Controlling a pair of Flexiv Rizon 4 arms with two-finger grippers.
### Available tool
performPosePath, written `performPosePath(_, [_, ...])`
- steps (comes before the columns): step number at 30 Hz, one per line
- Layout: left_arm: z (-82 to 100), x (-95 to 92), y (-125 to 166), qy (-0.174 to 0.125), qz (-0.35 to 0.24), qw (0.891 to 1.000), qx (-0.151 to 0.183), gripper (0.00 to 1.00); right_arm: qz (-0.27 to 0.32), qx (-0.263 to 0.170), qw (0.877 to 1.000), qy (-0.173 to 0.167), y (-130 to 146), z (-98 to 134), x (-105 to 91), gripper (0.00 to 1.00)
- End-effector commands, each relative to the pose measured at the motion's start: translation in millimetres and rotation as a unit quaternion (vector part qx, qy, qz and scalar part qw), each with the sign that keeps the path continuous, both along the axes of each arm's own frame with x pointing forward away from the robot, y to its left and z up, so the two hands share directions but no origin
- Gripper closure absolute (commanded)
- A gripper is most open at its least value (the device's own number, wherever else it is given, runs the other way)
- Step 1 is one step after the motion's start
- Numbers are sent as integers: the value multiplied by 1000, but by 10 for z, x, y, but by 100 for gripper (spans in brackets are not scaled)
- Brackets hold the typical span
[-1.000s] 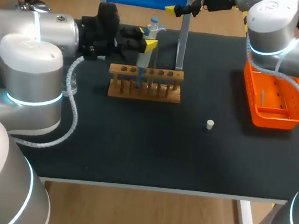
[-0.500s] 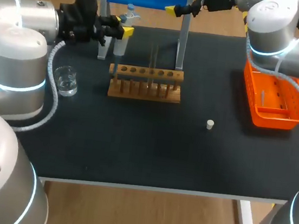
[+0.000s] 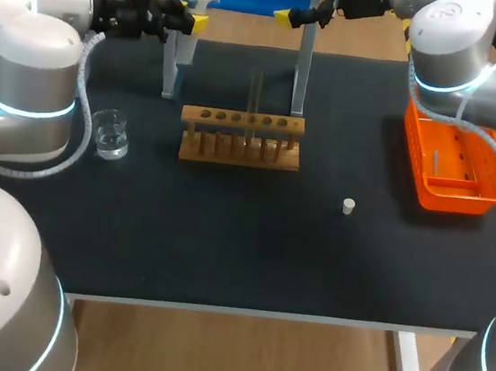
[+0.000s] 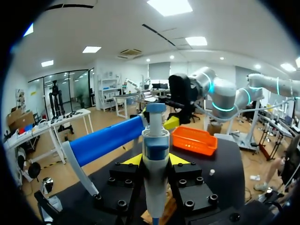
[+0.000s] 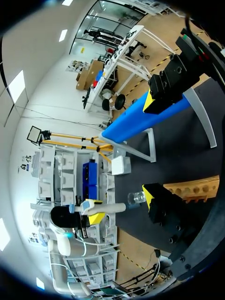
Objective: Invert the test tube, pick up the pipette, mount the tip to pipette, aspirate from beaker and dispense into the tube, eject the tip, return the pipette, and cap with the stopper.
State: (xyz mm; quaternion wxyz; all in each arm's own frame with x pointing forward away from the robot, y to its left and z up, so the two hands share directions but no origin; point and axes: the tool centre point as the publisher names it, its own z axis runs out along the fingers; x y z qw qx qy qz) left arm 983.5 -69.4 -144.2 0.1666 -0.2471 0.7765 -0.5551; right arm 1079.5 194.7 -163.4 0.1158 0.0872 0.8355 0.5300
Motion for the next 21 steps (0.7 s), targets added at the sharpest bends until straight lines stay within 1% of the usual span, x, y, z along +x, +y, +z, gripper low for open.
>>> performPosePath(1, [-27, 147, -74, 15, 15, 1000, 18, 100, 1, -2, 1000, 1, -5, 8, 2, 0])
performPosePath(10, [-18, 462, -98, 26, 56, 997, 38, 100, 1, -2, 1000, 1, -5, 8, 2, 0])
performPosePath(16, [5, 642, -81, 29, 80, 996, 40, 100, 1, -2, 1000, 1, -5, 8, 2, 0])
performPosePath(21, [-19, 759, -40, 36, 102, 993, 43, 100, 1, -2, 1000, 1, -5, 8, 2, 0])
